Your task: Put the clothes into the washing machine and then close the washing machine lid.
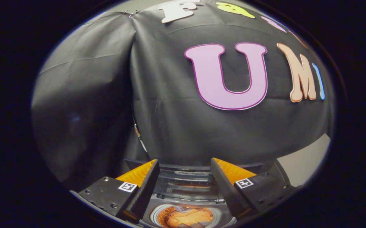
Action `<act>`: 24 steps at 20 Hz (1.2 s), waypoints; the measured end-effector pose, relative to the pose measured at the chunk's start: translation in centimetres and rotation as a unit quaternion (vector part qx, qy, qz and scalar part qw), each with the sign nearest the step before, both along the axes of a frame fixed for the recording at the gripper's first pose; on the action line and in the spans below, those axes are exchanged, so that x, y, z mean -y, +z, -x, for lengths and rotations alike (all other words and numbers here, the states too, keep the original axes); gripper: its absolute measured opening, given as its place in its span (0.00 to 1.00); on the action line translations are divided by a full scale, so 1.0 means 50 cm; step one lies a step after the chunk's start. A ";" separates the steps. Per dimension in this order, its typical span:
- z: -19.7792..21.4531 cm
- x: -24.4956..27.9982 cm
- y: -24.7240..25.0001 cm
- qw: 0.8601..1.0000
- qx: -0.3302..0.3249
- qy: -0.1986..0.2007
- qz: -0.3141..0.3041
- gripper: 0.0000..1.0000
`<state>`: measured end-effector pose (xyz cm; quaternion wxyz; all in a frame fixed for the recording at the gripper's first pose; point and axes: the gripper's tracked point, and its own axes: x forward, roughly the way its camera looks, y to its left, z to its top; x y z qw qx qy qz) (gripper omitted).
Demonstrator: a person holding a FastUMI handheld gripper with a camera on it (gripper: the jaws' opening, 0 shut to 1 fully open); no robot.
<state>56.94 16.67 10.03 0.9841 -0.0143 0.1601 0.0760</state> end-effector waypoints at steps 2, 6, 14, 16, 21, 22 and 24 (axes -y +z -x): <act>-0.044 0.005 -0.020 1.000 -0.010 -0.016 0.022 0.97; -0.096 0.005 -0.071 0.998 -0.030 -0.035 0.040 0.97; -0.133 0.014 -0.136 0.994 -0.095 -0.051 0.028 0.98; -0.132 0.018 -0.141 0.993 -0.104 -0.045 0.028 0.98; -0.137 0.009 -0.144 0.994 -0.095 -0.040 0.029 0.98; -0.135 0.012 -0.144 0.994 -0.092 -0.040 0.031 0.98; -0.134 0.011 -0.137 0.995 -0.091 -0.041 0.030 0.98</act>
